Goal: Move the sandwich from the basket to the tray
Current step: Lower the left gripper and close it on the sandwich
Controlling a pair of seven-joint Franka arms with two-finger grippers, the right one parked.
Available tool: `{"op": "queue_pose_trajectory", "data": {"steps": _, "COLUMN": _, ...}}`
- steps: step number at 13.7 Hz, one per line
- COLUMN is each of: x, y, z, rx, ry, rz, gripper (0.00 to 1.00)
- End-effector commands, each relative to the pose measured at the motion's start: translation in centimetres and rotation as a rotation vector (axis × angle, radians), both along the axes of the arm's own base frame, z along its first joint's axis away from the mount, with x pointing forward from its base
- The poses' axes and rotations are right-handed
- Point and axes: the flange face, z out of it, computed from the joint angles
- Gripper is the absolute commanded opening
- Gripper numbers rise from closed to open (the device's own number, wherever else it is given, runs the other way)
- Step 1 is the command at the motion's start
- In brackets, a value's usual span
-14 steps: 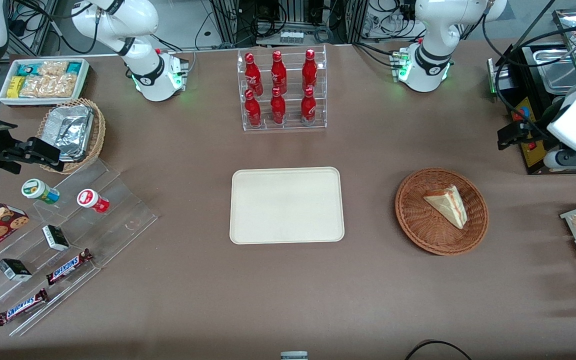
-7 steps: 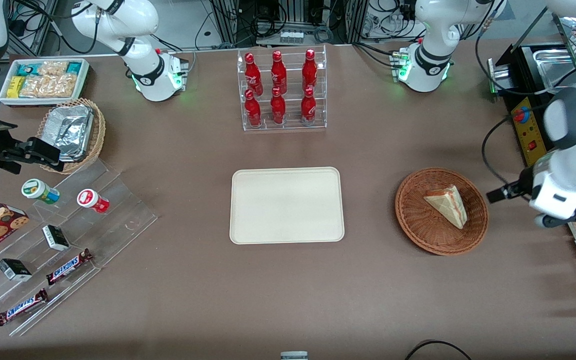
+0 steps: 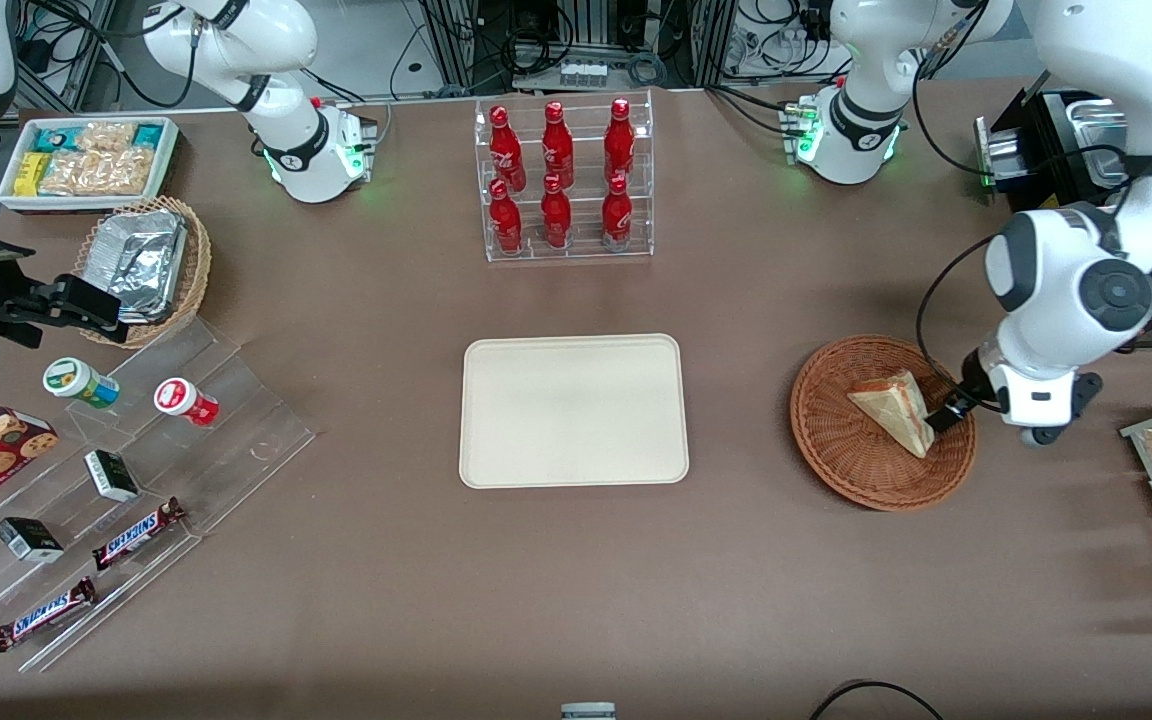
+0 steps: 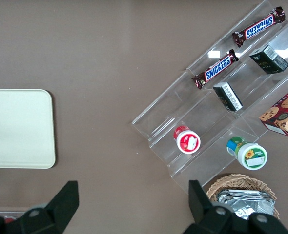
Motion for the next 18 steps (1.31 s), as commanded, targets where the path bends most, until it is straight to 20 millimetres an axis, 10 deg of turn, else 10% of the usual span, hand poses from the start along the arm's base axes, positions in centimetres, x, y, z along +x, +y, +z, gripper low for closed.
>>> {"op": "queue_pose_trajectory", "data": {"steps": 1, "x": -1.1, "y": -0.5, "z": 0.6, "rx": -0.003, "ry": -0.020, "rz": 0.061, "gripper": 1.00}}
{"op": "queue_pose_trajectory", "data": {"steps": 13, "x": -1.7, "y": -5.2, "z": -3.9, "rx": 0.003, "ry": 0.009, "rz": 0.047, "gripper": 0.98}}
{"op": "queue_pose_trajectory", "data": {"steps": 14, "x": -1.6, "y": -5.1, "z": -4.0, "rx": 0.002, "ry": 0.003, "rz": 0.048, "gripper": 0.78}}
{"op": "queue_pose_trajectory", "data": {"steps": 15, "x": -1.4, "y": -4.9, "z": -4.0, "rx": 0.002, "ry": 0.000, "rz": 0.053, "gripper": 0.24}}
{"op": "queue_pose_trajectory", "data": {"steps": 16, "x": -1.2, "y": -4.8, "z": -3.8, "rx": 0.002, "ry": -0.004, "rz": 0.054, "gripper": 0.00}}
{"op": "queue_pose_trajectory", "data": {"steps": 18, "x": -0.8, "y": -4.9, "z": -3.3, "rx": 0.001, "ry": -0.010, "rz": 0.053, "gripper": 0.00}}
